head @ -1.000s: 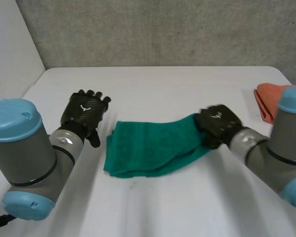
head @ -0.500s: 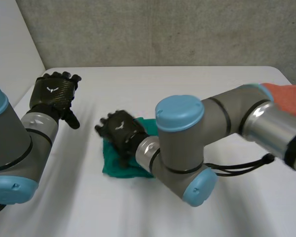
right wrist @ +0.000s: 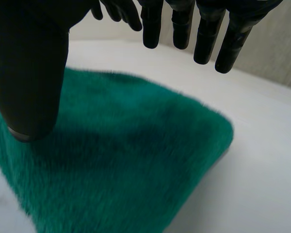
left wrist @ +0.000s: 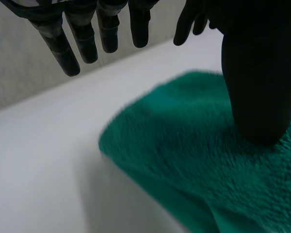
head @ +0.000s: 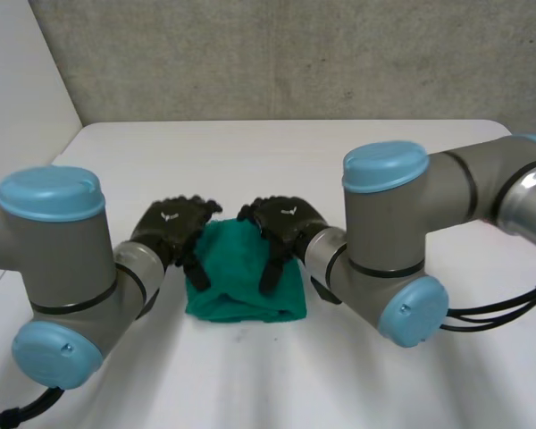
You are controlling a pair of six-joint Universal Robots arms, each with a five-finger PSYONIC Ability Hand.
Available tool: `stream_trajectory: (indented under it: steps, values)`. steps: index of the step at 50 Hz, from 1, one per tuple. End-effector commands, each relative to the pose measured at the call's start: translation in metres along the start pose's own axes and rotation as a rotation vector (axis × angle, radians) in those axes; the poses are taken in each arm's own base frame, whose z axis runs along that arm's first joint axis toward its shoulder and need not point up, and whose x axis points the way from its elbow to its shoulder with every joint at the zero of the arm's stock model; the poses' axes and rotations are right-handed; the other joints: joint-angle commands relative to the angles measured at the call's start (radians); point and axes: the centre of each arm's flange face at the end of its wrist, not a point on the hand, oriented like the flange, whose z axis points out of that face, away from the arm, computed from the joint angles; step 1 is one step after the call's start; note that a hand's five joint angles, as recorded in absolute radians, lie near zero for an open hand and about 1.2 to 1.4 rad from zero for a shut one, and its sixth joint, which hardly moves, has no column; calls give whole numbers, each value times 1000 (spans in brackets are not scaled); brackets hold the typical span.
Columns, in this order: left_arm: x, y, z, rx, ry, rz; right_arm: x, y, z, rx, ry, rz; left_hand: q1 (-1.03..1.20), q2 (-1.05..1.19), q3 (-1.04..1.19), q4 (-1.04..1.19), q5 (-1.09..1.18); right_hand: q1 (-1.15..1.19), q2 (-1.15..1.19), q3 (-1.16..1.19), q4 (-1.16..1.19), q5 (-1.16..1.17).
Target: Fold the laundry.
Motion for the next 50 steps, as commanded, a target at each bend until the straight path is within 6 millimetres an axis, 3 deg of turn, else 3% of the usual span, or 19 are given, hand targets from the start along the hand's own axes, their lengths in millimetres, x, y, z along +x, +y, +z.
stream_trajectory:
  steps: [1, 8, 14, 18, 23, 30, 34, 41, 50]
  values:
    - [-4, 17, 7, -78, -37, 33, -1, 21, 11, -69, -8, -25, 1, -9, -13, -9, -27, -23, -43, -38, -57, -64]
    - [-9, 28, 9, -134, -65, 116, 0, 29, 14, -88, -9, -103, -5, -14, -19, -15, -33, -23, -43, -38, -57, -64]
    - [-9, 25, 9, -123, -60, 126, 5, 31, 13, -99, 15, -126, -2, -11, -16, -12, -30, -23, -43, -38, -57, -64]
    - [-5, 18, 8, -96, -48, 131, 8, 22, 8, -81, 41, -126, -2, -11, -16, -12, -30, -23, -43, -38, -57, -64]
    - [-3, -10, 1, -4, -44, 134, 10, -1, -8, -18, 58, -131, -14, -23, -28, -23, -41, -23, -43, -38, -57, -64]
    - [-1, -50, -14, 143, 20, 128, 41, -32, -37, 116, 170, -133, -17, -27, -32, -27, -45, -23, -43, -38, -57, -64]
    - [4, -77, -29, 247, 127, 133, 53, -37, -55, 164, 230, -138, -17, -27, -32, -27, -45, -23, -43, -38, -57, -64]
    - [14, -91, -36, 306, 242, 133, 56, -18, -71, 126, 240, -183, -17, -27, -32, -27, -45, -23, -43, -38, -57, -64]
    - [17, -107, -38, 352, 278, 114, 35, 20, -72, 56, 102, -219, -17, -27, -32, -27, -45, -23, -43, -38, -57, -64]
